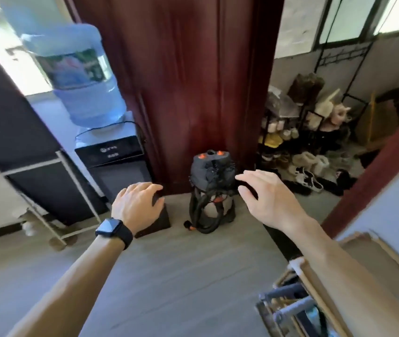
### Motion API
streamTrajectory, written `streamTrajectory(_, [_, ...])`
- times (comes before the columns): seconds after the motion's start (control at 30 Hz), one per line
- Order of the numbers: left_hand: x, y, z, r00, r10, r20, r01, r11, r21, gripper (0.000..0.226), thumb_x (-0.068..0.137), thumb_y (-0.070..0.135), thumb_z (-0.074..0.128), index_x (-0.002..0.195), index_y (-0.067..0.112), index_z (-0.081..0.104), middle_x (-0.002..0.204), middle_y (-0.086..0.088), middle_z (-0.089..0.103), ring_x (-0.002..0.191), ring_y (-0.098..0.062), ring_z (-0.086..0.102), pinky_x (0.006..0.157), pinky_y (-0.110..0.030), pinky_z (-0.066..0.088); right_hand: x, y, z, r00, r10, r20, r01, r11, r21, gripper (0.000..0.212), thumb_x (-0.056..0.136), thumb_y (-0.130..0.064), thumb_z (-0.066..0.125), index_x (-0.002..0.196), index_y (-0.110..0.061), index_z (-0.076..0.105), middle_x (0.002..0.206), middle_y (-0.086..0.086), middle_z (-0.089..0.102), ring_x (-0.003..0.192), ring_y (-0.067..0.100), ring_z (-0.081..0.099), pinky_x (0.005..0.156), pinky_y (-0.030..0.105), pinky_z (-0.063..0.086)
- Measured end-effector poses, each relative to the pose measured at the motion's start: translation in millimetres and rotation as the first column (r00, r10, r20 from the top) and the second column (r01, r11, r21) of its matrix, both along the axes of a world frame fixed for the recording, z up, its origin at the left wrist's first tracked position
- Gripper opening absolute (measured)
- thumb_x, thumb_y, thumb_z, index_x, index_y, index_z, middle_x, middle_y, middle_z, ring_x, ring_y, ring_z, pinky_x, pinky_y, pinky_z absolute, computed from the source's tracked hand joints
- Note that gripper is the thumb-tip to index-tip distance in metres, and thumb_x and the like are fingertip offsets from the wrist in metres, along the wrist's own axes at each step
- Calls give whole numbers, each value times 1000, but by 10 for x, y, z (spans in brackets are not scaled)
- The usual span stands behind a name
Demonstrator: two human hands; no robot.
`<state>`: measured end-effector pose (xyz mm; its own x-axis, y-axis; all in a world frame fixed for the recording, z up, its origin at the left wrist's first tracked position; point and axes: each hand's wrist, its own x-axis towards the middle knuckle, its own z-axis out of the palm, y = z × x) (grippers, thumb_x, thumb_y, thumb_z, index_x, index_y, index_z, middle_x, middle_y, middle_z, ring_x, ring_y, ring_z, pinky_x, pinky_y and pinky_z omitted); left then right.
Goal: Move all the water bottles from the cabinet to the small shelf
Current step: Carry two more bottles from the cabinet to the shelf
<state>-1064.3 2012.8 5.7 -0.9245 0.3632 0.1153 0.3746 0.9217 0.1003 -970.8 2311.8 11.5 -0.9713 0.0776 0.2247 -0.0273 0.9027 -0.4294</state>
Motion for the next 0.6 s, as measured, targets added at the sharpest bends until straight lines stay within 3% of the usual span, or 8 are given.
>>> streamTrajectory(0.17, [455,-1815,334,944,322,-66,-319,946,49,37,94,44,51,128,33,59,134,7,59,126,-21,50,105,-38,39,-483,-1761,408,951,299,-77,-300,954,-3,36,96,-38,51,127,-26,64,133,-1,63,131,24,49,113,40,36])
streamTrajectory(0.3, [1067,-3368,470,846,522,-107,-524,852,16,39,91,49,49,129,39,57,136,12,56,129,-18,46,108,-38,35,-508,-3404,657,843,523,-128,-525,851,18,36,97,-37,53,131,-27,61,138,-2,59,135,22,44,114,40,36])
streamTrajectory(0.6, [2684,-6300,891,533,825,-187,-842,539,-22,46,92,51,49,136,39,51,142,8,51,134,-15,42,109,-41,34,-26,-6784,976,559,817,-141,-814,573,94,44,102,-45,41,145,-38,42,150,-14,44,145,12,24,116,33,25])
